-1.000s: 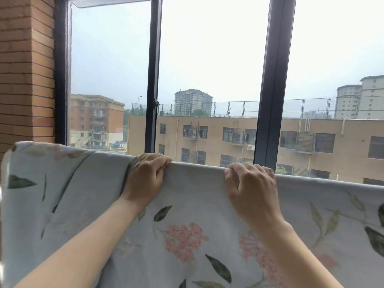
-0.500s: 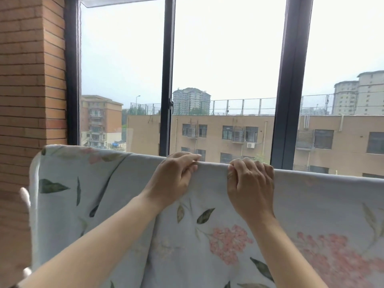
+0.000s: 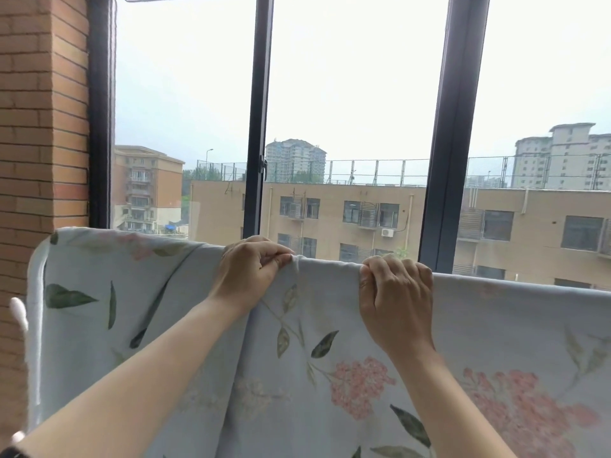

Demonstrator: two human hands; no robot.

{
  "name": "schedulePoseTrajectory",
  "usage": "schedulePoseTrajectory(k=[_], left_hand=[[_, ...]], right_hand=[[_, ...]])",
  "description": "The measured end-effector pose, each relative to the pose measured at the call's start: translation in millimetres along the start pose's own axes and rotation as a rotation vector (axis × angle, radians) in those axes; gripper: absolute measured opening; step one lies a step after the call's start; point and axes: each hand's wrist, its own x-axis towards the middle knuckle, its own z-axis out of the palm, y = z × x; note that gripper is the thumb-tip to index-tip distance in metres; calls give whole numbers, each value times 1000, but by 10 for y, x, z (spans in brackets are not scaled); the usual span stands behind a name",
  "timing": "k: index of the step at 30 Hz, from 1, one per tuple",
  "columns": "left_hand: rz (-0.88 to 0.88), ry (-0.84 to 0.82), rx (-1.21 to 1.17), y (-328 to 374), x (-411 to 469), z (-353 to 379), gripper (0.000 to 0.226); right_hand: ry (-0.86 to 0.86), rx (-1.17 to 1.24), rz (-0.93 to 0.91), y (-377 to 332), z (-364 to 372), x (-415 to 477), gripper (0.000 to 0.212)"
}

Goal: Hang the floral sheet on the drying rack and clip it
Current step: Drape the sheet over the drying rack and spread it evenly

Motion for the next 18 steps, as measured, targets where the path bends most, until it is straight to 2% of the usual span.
schedulePoseTrajectory(k=[4, 10, 18], left_hand=[[-5, 69, -26, 22, -8, 1, 11], [132, 175, 64, -104, -158, -75, 16], [163, 159, 95, -175, -177, -71, 19]], right_hand=[[13, 3, -11, -18, -16, -4, 23], [12, -17, -51, 27, -55, -32, 25], [2, -3, -47, 46, -51, -5, 25]])
